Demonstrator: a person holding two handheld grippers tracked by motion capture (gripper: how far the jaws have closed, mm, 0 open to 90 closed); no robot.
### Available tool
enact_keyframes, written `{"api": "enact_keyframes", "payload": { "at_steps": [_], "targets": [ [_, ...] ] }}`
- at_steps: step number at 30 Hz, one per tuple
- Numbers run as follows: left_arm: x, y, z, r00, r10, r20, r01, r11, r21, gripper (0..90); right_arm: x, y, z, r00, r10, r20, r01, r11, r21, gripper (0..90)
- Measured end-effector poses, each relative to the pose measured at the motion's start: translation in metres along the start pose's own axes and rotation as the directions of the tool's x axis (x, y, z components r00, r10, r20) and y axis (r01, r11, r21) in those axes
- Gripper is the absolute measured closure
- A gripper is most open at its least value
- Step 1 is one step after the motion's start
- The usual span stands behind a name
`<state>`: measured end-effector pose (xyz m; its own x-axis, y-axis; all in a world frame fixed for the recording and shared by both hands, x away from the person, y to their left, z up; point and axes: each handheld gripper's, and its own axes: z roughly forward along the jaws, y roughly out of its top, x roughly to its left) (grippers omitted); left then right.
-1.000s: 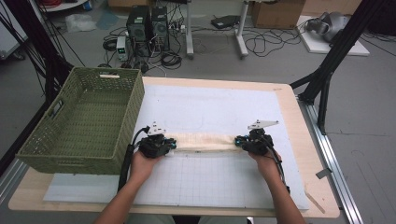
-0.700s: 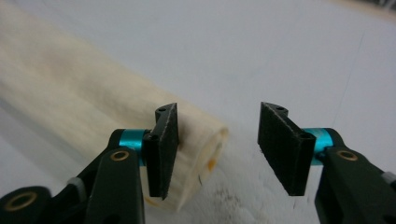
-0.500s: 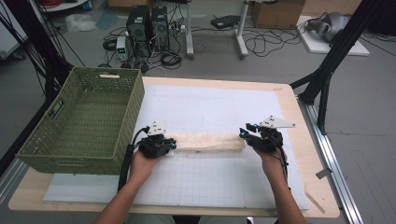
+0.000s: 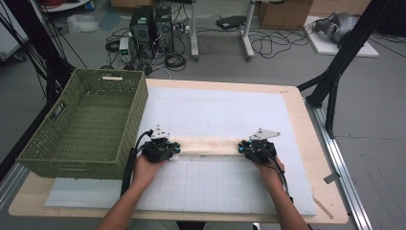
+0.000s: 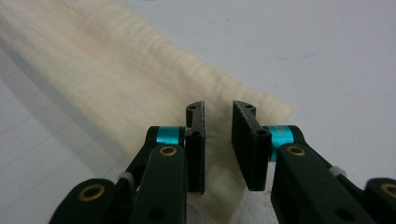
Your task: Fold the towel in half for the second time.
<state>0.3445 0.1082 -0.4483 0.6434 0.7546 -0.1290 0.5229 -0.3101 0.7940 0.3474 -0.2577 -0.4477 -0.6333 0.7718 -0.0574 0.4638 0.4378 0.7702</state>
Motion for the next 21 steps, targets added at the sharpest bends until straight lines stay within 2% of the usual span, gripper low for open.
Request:
{"api": "enact_keyframes", "payload": {
  "at_steps": [3,5,9,11,13,15,19,21],
  "targets": [
    [0.001,0.000,0.000,1.0000,0.003,-0.003,-0.003,1.0000,0.003,82.4,-0.001,-0.004,-0.002,0.9997,-0.024,0.011,0.024,0.9997,-0.008,74.8],
    [0.001,-0.001,0.000,1.0000,0.002,-0.003,-0.002,1.0000,0.003,82.7,-0.001,-0.005,-0.002,1.0000,-0.008,0.006,0.008,0.9999,-0.015,74.6],
    [0.002,-0.001,0.000,1.0000,0.006,0.000,-0.006,1.0000,0.004,83.0,0.000,-0.006,-0.003,0.9999,-0.012,0.006,0.012,0.9998,-0.018,73.6],
    [0.001,0.000,-0.001,0.9999,-0.010,0.004,0.010,0.9999,0.002,82.2,0.001,-0.006,-0.003,0.9999,-0.015,0.009,0.015,0.9998,-0.016,73.1],
    [0.001,0.003,-0.007,0.9996,-0.023,0.019,0.024,0.9988,-0.042,77.2,0.001,-0.006,-0.003,1.0000,-0.008,0.005,0.008,0.9998,-0.018,72.2],
    [0.001,0.009,-0.013,0.9993,-0.033,0.018,0.034,0.9939,-0.105,77.1,0.001,-0.006,-0.003,1.0000,-0.005,0.006,0.005,0.9998,-0.019,72.0],
    [0.005,0.020,-0.012,0.9982,-0.057,0.019,0.059,0.9902,-0.126,77.4,0.001,-0.006,-0.003,0.9999,-0.006,0.010,0.006,0.9998,-0.017,71.9],
    [0.007,0.021,-0.005,0.9975,-0.069,0.010,0.070,0.9925,-0.100,79.3,0.001,-0.006,-0.003,1.0000,-0.004,0.009,0.004,0.9999,-0.015,71.8]
  ]
}}
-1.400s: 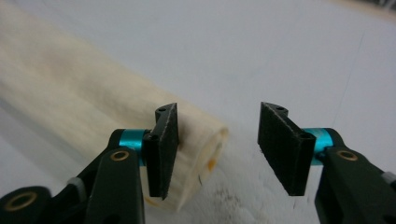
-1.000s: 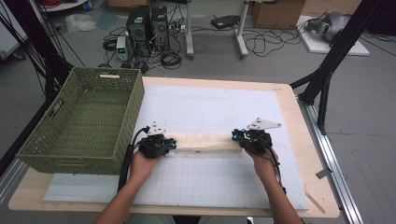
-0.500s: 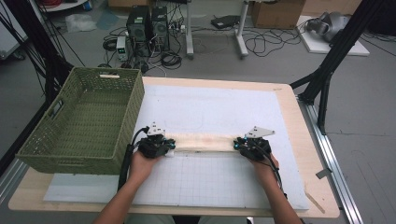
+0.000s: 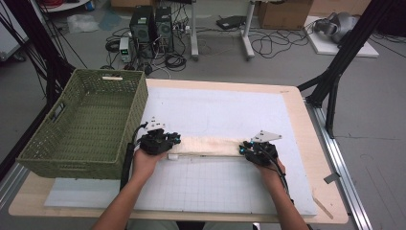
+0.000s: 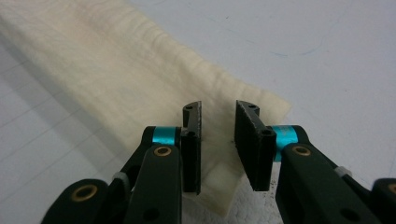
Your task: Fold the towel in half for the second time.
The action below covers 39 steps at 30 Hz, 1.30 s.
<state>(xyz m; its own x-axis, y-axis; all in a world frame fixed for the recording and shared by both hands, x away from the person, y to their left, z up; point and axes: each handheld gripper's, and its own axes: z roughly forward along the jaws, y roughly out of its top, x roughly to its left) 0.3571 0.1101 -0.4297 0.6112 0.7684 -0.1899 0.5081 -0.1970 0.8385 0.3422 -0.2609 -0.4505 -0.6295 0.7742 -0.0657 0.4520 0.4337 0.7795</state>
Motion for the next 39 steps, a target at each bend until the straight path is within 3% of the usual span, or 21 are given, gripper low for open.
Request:
{"api": "enact_keyframes", "payload": {
  "at_steps": [5,10,13,17,19,22,25,26,30,32,34,36,39],
  "targets": [
    [0.005,-0.008,0.015,0.9973,0.035,-0.065,-0.027,0.9933,0.112,82.9,0.000,0.000,0.000,1.0000,-0.001,0.003,0.001,1.0000,-0.003,70.2],
    [0.004,-0.011,0.016,0.9960,0.041,-0.079,-0.033,0.9944,0.100,84.6,-0.001,0.001,-0.001,0.9995,0.030,-0.008,-0.030,0.9995,0.005,65.9],
    [0.004,-0.013,0.015,0.9962,0.039,-0.077,-0.032,0.9954,0.090,84.6,-0.003,0.007,-0.006,0.9979,0.062,-0.020,-0.061,0.9974,0.039,60.4],
    [0.004,-0.013,0.015,0.9961,0.041,-0.078,-0.034,0.9955,0.089,84.5,-0.009,0.017,-0.020,0.9931,0.103,-0.055,-0.107,0.9916,-0.072,63.5],
    [0.005,-0.013,0.015,0.9964,0.038,-0.075,-0.031,0.9955,0.090,84.6,-0.009,0.021,-0.014,0.9961,0.070,-0.054,-0.073,0.9948,-0.071,67.9],
    [0.005,-0.013,0.015,0.9967,0.035,-0.073,-0.028,0.9957,0.089,84.6,-0.010,0.024,0.005,0.9955,0.073,-0.061,-0.074,0.9971,-0.018,69.3],
    [0.005,-0.013,0.015,0.9967,0.036,-0.072,-0.030,0.9957,0.087,84.7,-0.010,0.021,0.019,0.9980,0.055,-0.032,-0.053,0.9976,0.044,69.6],
    [0.005,-0.013,0.015,0.9965,0.041,-0.072,-0.035,0.9953,0.091,84.8,-0.012,0.020,0.020,0.9976,0.058,-0.037,-0.056,0.9978,0.035,69.6],
    [0.005,-0.014,0.015,0.9961,0.048,-0.074,-0.041,0.9951,0.090,84.8,-0.017,0.017,0.008,0.9965,0.081,-0.020,-0.080,0.9967,0.014,67.0],
    [0.005,-0.014,0.015,0.9960,0.049,-0.075,-0.042,0.9952,0.088,84.8,-0.017,0.016,-0.003,0.9954,0.084,-0.046,-0.085,0.9960,-0.028,68.0],
    [0.005,-0.014,0.015,0.9959,0.048,-0.076,-0.042,0.9952,0.089,84.8,-0.014,0.013,-0.014,0.9948,0.049,-0.089,-0.053,0.9975,-0.045,72.7],
    [0.005,-0.014,0.015,0.9958,0.049,-0.077,-0.042,0.9952,0.089,84.8,-0.009,0.006,-0.017,0.9951,0.006,-0.099,-0.006,0.9999,-0.009,75.0],
    [0.004,-0.014,0.015,0.9953,0.056,-0.079,-0.049,0.9948,0.089,84.8,-0.010,-0.005,-0.017,0.9956,0.002,-0.094,-0.001,0.9999,0.013,75.5]
  ]
}}
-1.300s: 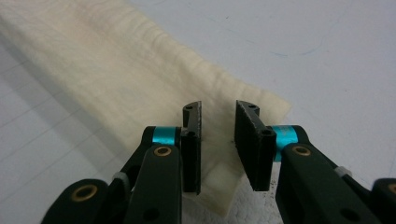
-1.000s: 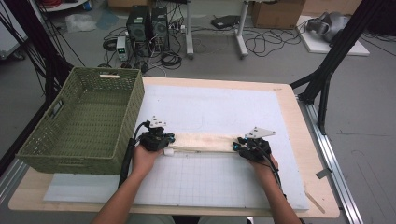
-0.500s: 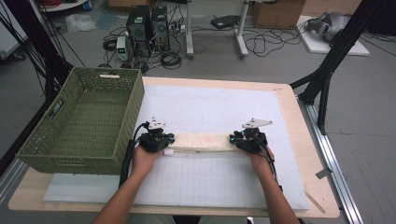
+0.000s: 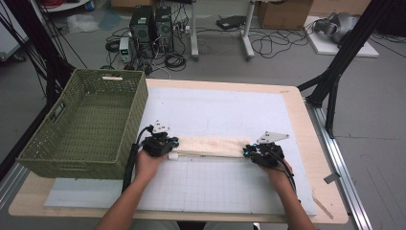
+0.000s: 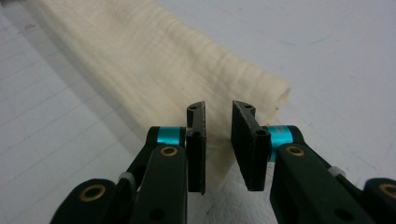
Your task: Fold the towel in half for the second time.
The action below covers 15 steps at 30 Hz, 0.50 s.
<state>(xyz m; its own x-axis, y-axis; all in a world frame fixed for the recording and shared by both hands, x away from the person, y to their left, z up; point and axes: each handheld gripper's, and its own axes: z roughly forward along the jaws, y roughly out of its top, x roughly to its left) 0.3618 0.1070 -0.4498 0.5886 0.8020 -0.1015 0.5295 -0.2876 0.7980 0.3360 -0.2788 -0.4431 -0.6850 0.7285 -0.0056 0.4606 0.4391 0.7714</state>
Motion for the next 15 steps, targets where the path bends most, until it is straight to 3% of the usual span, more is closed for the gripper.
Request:
{"api": "enact_keyframes", "payload": {
  "at_steps": [2,5,7,9,12,15],
  "targets": [
    [0.000,0.000,0.000,1.0000,0.002,0.001,-0.002,1.0000,0.000,84.8,-0.001,0.000,-0.002,0.9996,-0.015,0.023,0.014,0.9999,0.006,73.3],
    [0.000,0.001,-0.002,0.9999,0.016,-0.003,-0.016,0.9999,-0.001,84.3,-0.004,-0.001,-0.008,0.9995,0.005,0.032,-0.004,0.9999,-0.016,68.4],
    [-0.001,0.003,-0.008,0.9994,0.032,0.011,-0.031,0.9987,-0.041,76.1,-0.005,0.001,-0.017,0.9992,0.020,0.034,-0.017,0.9978,-0.065,64.9],
    [-0.002,0.007,-0.019,0.9990,0.031,0.032,-0.027,0.9930,-0.115,68.1,-0.006,0.004,-0.026,0.9984,0.027,0.050,-0.022,0.9941,-0.106,59.8],
    [-0.001,0.011,-0.034,0.9967,0.012,0.080,0.003,0.9822,-0.188,59.3,-0.008,0.005,-0.033,0.9949,0.047,0.089,-0.036,0.9915,-0.125,45.5],
    [0.001,0.013,-0.044,0.9930,-0.017,0.117,0.042,0.9755,-0.216,54.4,-0.009,0.005,-0.041,0.9908,0.060,0.121,-0.043,0.9893,-0.139,36.2]
  ]
}}
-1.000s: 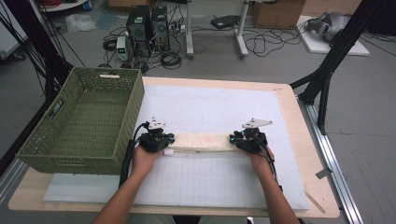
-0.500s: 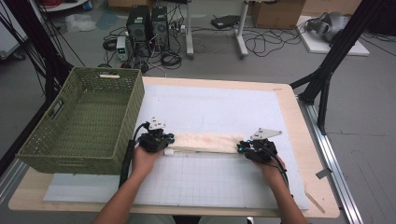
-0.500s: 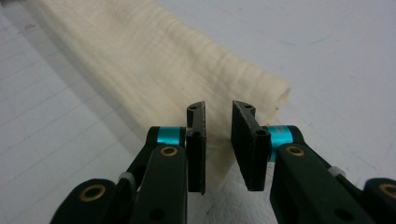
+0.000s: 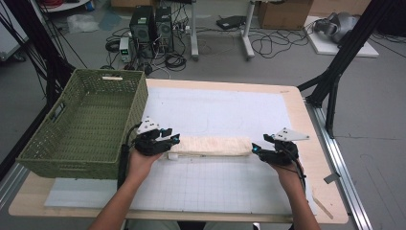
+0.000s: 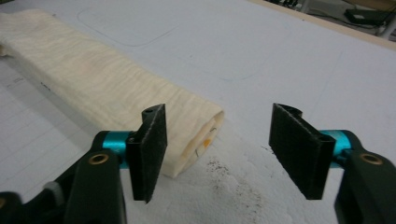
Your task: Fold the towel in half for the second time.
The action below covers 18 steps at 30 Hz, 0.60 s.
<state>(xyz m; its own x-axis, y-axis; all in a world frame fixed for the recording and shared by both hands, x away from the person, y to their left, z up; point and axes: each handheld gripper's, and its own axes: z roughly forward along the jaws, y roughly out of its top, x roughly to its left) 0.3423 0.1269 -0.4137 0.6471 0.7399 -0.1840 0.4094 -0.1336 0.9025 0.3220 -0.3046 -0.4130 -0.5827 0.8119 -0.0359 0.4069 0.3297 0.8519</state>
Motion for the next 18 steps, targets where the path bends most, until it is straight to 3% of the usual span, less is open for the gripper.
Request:
{"api": "enact_keyframes", "payload": {
  "at_steps": [6,9,13,18],
  "targets": [
    [-0.006,0.002,-0.011,0.9990,-0.021,0.039,0.022,0.9993,-0.031,40.5,-0.002,0.000,-0.013,0.9995,0.000,0.031,-0.001,1.0000,0.002,25.0],
    [-0.006,0.004,-0.018,0.9987,-0.045,0.025,0.047,0.9975,-0.054,33.0,-0.005,0.000,-0.019,0.9990,0.006,0.044,-0.006,1.0000,0.003,21.7],
    [-0.006,0.009,-0.028,0.9968,-0.076,-0.026,0.074,0.9938,-0.083,21.7,-0.009,0.002,-0.027,0.9987,0.029,0.042,-0.028,0.9996,-0.006,18.8],
    [-0.009,0.016,-0.038,0.9978,-0.065,-0.013,0.063,0.9912,-0.116,21.6,-0.010,0.006,-0.035,0.9979,0.033,0.055,-0.031,0.9989,-0.035,15.8]
  ]
}}
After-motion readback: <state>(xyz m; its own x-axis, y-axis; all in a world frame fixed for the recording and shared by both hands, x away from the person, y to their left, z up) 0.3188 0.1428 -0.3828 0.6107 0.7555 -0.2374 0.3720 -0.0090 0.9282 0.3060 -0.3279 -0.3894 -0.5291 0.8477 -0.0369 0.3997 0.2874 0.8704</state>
